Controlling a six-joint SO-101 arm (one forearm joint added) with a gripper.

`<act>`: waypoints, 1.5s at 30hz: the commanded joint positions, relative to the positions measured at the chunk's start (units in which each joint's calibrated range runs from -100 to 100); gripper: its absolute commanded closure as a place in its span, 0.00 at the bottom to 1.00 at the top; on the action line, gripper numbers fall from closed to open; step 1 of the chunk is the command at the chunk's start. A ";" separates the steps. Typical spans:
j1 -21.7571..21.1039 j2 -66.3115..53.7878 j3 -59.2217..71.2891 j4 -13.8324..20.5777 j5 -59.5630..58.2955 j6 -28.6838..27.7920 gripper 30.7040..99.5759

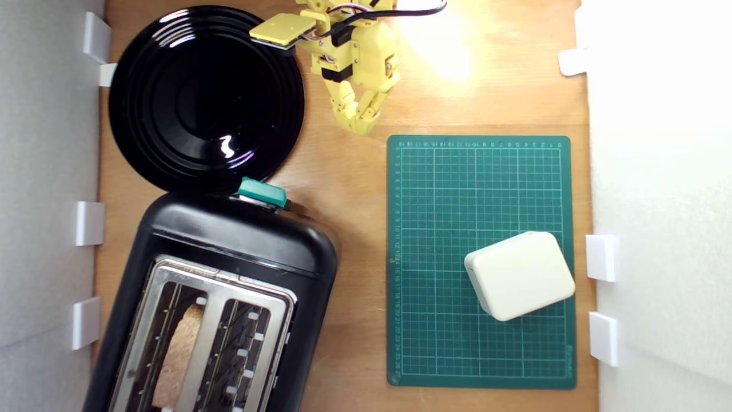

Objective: Start toaster

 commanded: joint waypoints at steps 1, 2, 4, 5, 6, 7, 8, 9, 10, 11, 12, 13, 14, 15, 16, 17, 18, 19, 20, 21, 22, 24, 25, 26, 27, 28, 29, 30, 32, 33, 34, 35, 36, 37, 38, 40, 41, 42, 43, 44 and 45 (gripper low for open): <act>-0.42 -0.83 0.37 1.24 0.93 -0.28 0.99; -0.42 -0.83 0.37 1.24 0.93 -0.28 0.99; -0.42 -0.83 0.37 1.24 0.93 -0.28 0.99; -0.42 -0.75 0.37 1.15 0.93 -0.28 0.99; -0.42 -0.58 0.37 1.05 0.93 -0.28 0.99; -0.42 -0.58 0.37 1.15 0.93 -0.28 0.99; -0.42 -0.50 0.37 1.24 0.93 -0.28 0.99; -0.34 -0.25 0.37 1.24 0.93 -0.28 0.99; -0.34 -0.25 0.37 1.24 0.93 -0.28 0.99; -0.34 -0.25 0.37 1.24 0.93 -0.28 0.99; -0.34 -0.25 0.37 1.24 0.93 -0.28 0.99; -0.34 -0.25 0.37 1.24 0.93 -0.28 0.99; -0.34 -0.25 0.37 1.24 0.93 -0.28 0.99; -0.34 -0.58 0.37 1.24 0.93 -0.28 0.99; -0.34 -0.75 0.37 1.24 0.93 -0.28 0.99; -0.34 -0.75 0.37 1.24 0.93 -0.28 0.99; -0.34 -0.75 0.37 1.24 0.93 -0.28 0.99; -0.34 -0.75 0.37 1.24 0.93 -0.28 0.99; -0.34 -0.75 0.37 1.24 0.93 -0.28 0.99; -0.34 -0.75 0.37 1.24 0.93 -0.28 0.99; -0.34 -0.75 0.37 1.24 0.93 -0.28 0.99; -0.34 -0.75 0.37 1.24 0.93 -0.28 0.99; -0.34 -0.75 0.37 1.15 0.93 -0.28 0.99; -0.34 -0.75 0.37 1.15 0.93 -0.28 0.99; -0.34 -0.75 0.37 1.15 0.93 -0.28 0.99; -0.34 -0.75 0.37 1.24 0.93 -0.28 0.99; -0.34 -0.75 0.37 1.15 0.93 -0.28 0.99; -0.34 -0.75 0.37 0.58 0.93 -0.28 0.99; -0.34 -0.58 0.37 0.40 0.93 -0.28 0.99; -0.34 -0.58 0.37 0.40 0.93 -0.13 0.99; -0.34 -0.50 0.37 0.58 0.93 0.03 0.99; -0.34 -0.42 0.37 0.58 0.93 0.08 0.99; -0.34 -0.33 0.37 0.86 0.93 0.03 0.99; -0.34 -0.33 0.37 1.15 0.93 -0.18 0.99; -0.34 -0.42 0.37 0.96 0.93 -0.13 0.99; -0.34 -0.58 0.37 1.24 0.93 0.08 0.99; -0.18 -0.58 0.28 1.43 0.93 0.08 0.99; -0.26 -0.67 0.28 1.43 0.93 0.08 0.99; -0.26 -0.67 0.28 1.43 0.93 0.08 0.99; -0.26 -0.67 0.28 1.43 0.93 0.08 0.99; -0.34 -0.67 0.28 1.43 0.93 0.08 0.99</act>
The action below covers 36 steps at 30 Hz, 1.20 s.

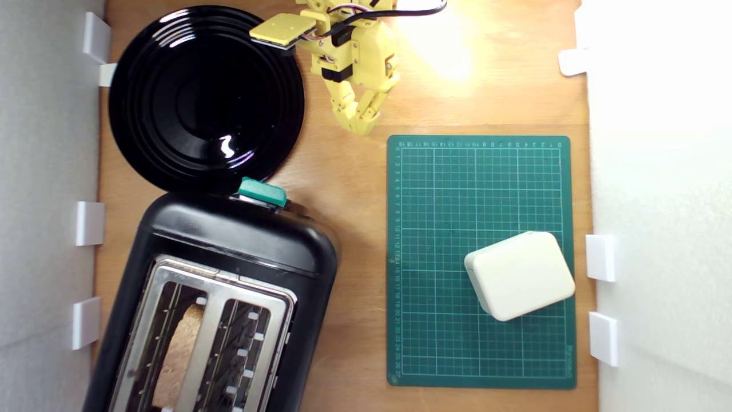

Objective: Start toaster

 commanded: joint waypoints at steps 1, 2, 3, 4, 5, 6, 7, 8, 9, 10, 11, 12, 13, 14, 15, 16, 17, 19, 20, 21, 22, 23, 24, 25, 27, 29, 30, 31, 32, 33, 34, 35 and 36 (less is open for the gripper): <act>-0.34 -0.75 0.28 1.33 0.93 0.08 0.99; -0.34 -0.75 0.28 0.96 0.93 0.08 0.99; -0.34 -0.75 0.28 1.05 0.93 0.08 0.99; -0.34 -0.75 0.28 1.15 0.93 0.14 0.99; -0.34 -0.75 0.28 1.24 0.93 0.14 0.99; -0.34 -0.75 0.28 1.33 0.93 0.14 0.99; -0.34 -0.75 0.28 1.43 0.93 0.14 0.99; -0.02 -0.75 0.28 1.52 0.93 0.24 0.99; -0.02 -0.75 0.28 1.99 0.93 0.66 0.99; 0.06 -0.75 0.28 2.37 0.93 1.29 0.99; 0.06 -0.75 0.28 2.65 0.93 2.02 0.99; 0.30 -0.75 0.28 2.65 0.93 2.76 0.99; 0.46 -0.75 0.28 2.65 0.93 3.28 0.99; 0.54 -0.75 0.28 2.65 0.93 3.65 0.99; 0.77 -0.75 0.19 2.65 0.93 3.86 0.99; 1.65 -0.58 0.10 2.65 0.93 3.96 0.99; 2.60 -0.25 -0.26 2.74 0.93 4.12 0.99; 3.71 0.25 -4.08 2.65 0.93 5.43 0.99; 3.79 0.75 -5.90 2.74 0.93 5.96 0.99; 4.03 1.75 -7.99 2.83 0.93 6.38 0.99; 4.66 3.25 -10.26 3.21 0.93 6.79 0.99; 5.38 5.16 -12.71 3.58 0.93 6.85 0.99; 5.93 7.33 -15.16 3.77 0.93 6.95 0.99; 6.33 9.82 -17.71 4.24 0.93 7.06 0.99; 6.96 15.07 -23.43 6.77 0.93 7.06 0.99; 7.12 19.82 -29.25 10.15 0.93 7.11 0.99; 7.12 22.23 -31.97 11.93 0.93 7.16 0.99; 7.12 24.39 -34.34 13.81 0.93 7.16 0.99; 6.96 26.31 -36.34 15.31 0.93 7.16 0.99; 6.57 28.22 -38.15 17.09 0.93 7.21 0.99; 6.49 29.97 -39.79 18.31 0.84 7.37 0.99; 6.49 31.47 -41.61 18.88 0.76 7.84 0.99; 6.41 32.55 -43.24 18.97 0.84 9.05 0.99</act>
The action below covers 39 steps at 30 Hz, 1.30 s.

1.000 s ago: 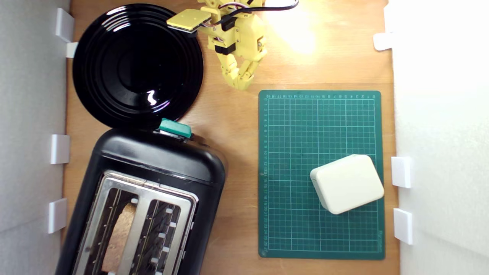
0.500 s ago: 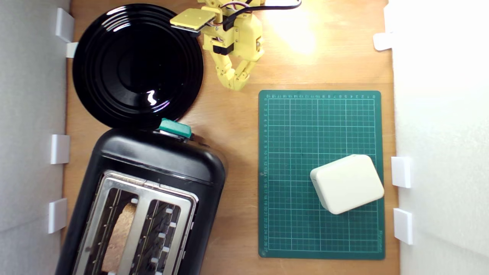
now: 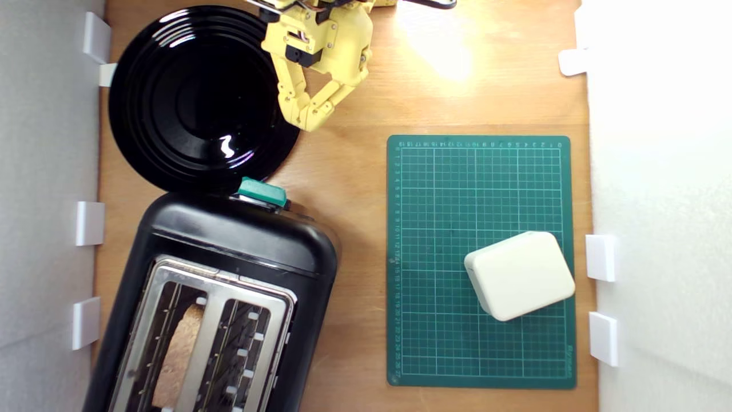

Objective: Start toaster

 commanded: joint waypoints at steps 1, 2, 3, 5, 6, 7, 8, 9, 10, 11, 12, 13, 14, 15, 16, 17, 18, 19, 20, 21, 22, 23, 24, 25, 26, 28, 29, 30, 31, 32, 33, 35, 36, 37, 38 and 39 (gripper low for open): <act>0.55 4.62 -9.01 1.75 -0.18 3.30 0.99; 0.79 5.62 -10.74 1.00 -0.18 4.82 0.99; 0.86 6.71 -12.19 0.62 -0.18 6.29 0.99; 3.01 9.70 -15.46 -0.79 -0.26 9.17 0.99; 3.88 11.12 -16.92 -2.19 -0.26 10.01 0.99; 4.44 12.45 -18.73 -3.60 -0.26 10.95 0.99; 5.15 14.12 -20.28 -4.45 -0.26 11.79 0.99; 6.10 15.95 -22.28 -5.38 -0.26 12.26 0.99; 6.74 17.36 -24.00 -5.95 -0.26 12.68 0.99; 7.13 18.95 -26.09 -5.95 -0.26 12.89 0.99; 7.53 20.53 -28.09 -6.04 -0.26 12.94 0.99; 7.53 21.86 -29.73 -6.04 -0.26 13.00 0.99; 7.53 23.19 -31.55 -6.23 -0.26 13.21 0.99; 7.61 24.44 -33.09 -6.42 -0.26 13.99 0.99; 7.61 25.27 -34.09 -6.79 -0.26 14.62 0.99; 8.01 26.02 -34.91 -7.45 -0.26 15.36 0.99; 9.12 26.86 -36.00 -8.67 -0.26 16.09 0.99; 10.15 27.44 -36.64 -10.07 -0.26 16.72 0.99; 10.86 27.94 -37.36 -10.64 -0.35 17.30 0.99; 11.34 28.36 -38.09 -11.29 -0.35 17.82 0.99; 11.66 28.77 -38.73 -11.67 -0.43 18.19 0.99; 11.82 29.27 -39.45 -11.67 -0.43 18.50 0.99; 11.90 29.52 -40.36 -11.29 -0.61 18.71 0.99; 12.21 29.69 -41.09 -11.20 -0.86 18.71 0.99; 13.01 30.10 -41.72 -11.48 -0.86 18.61 0.99; 13.72 31.19 -43.36 -11.58 -0.95 18.50 0.99; 13.88 31.69 -44.27 -11.76 -0.95 18.40 0.99; 13.88 32.35 -45.18 -11.39 -0.95 18.40 0.99; 13.88 33.02 -45.99 -11.11 -0.95 18.40 0.99; 13.88 33.68 -46.63 -11.11 -0.95 18.40 0.99; 13.96 34.43 -47.27 -11.11 -0.95 18.34 0.99; 14.04 35.68 -48.45 -11.11 -1.03 18.34 0.99; 14.04 35.93 -48.72 -11.11 -1.03 18.34 0.99; 14.04 36.10 -48.72 -11.11 -1.03 18.34 0.99; 14.04 36.43 -48.99 -11.29 -1.03 18.29 0.99; 14.12 36.85 -49.45 -11.20 -1.03 18.29 0.99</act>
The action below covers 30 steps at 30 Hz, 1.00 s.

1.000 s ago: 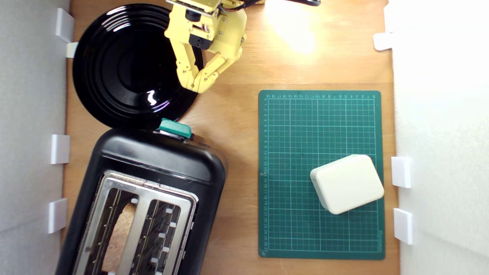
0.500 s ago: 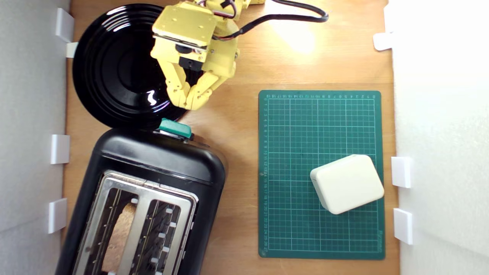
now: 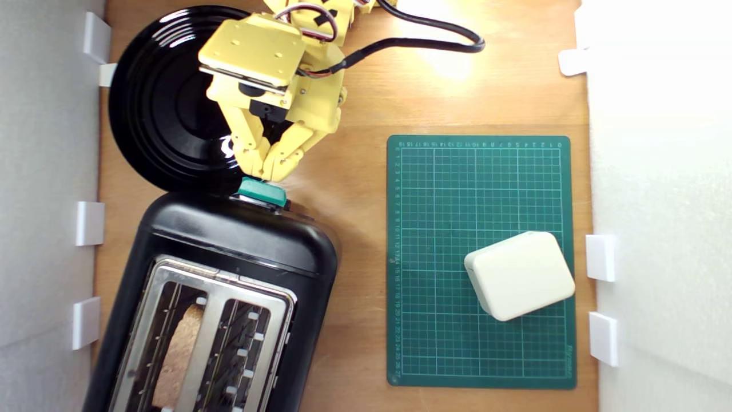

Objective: Start toaster

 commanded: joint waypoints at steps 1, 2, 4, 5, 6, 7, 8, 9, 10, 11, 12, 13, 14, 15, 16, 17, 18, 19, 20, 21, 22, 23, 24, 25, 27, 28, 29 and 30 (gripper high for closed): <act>0.02 0.33 -5.05 0.26 -1.03 -0.02 0.99; 0.02 0.50 -5.05 0.26 -1.03 -0.02 0.99; 0.10 1.33 -5.50 -0.30 -1.03 -0.02 0.99; 0.10 1.83 -5.50 -0.30 -1.55 -0.02 0.99; 0.34 2.25 -5.14 -0.40 -2.66 -0.02 0.99; 0.42 2.58 -4.77 -0.40 -4.03 -0.08 0.99; 0.66 2.83 -4.59 -0.40 -5.40 -0.13 0.99; 0.97 3.08 -4.59 -0.40 -6.34 -0.39 0.99; 1.05 3.25 -4.59 -0.40 -6.77 -0.55 0.99; 1.05 3.50 -4.59 -0.40 -6.86 -0.49 0.99; 1.05 3.66 -4.59 -0.30 -6.86 -0.44 0.99; 1.05 3.75 -4.59 -0.30 -6.86 -0.44 0.99; 1.13 3.91 -4.59 -0.30 -6.86 -0.44 0.99; 1.13 4.08 -4.59 -0.30 -6.86 -0.44 0.99; 1.13 4.25 -4.59 -0.30 -6.86 -0.44 0.99; 1.13 4.58 -4.59 -0.30 -6.86 -0.44 0.99; 1.13 4.91 -4.59 -0.40 -6.94 -0.49 0.99; 1.21 5.33 -4.59 -0.40 -6.94 -0.49 0.99; 1.45 5.91 -4.59 -0.30 -6.94 -0.49 0.99; 2.00 6.49 -4.59 -0.49 -6.94 -0.49 0.99; 2.48 6.99 -4.59 -0.49 -6.94 -0.49 0.99; 2.72 7.49 -4.59 -0.49 -6.94 -0.49 0.99; 2.72 7.91 -4.59 -0.49 -7.03 -0.49 0.99; 2.72 8.24 -4.59 -0.49 -7.03 -0.39 0.99; 2.80 9.33 -4.59 -0.49 -7.11 -0.39 0.99; 2.80 9.74 -4.59 -0.49 -7.20 -0.44 0.99; 2.80 10.24 -4.59 -0.49 -7.20 -0.44 0.99; 2.80 10.74 -4.59 -0.49 -7.20 -0.49 0.99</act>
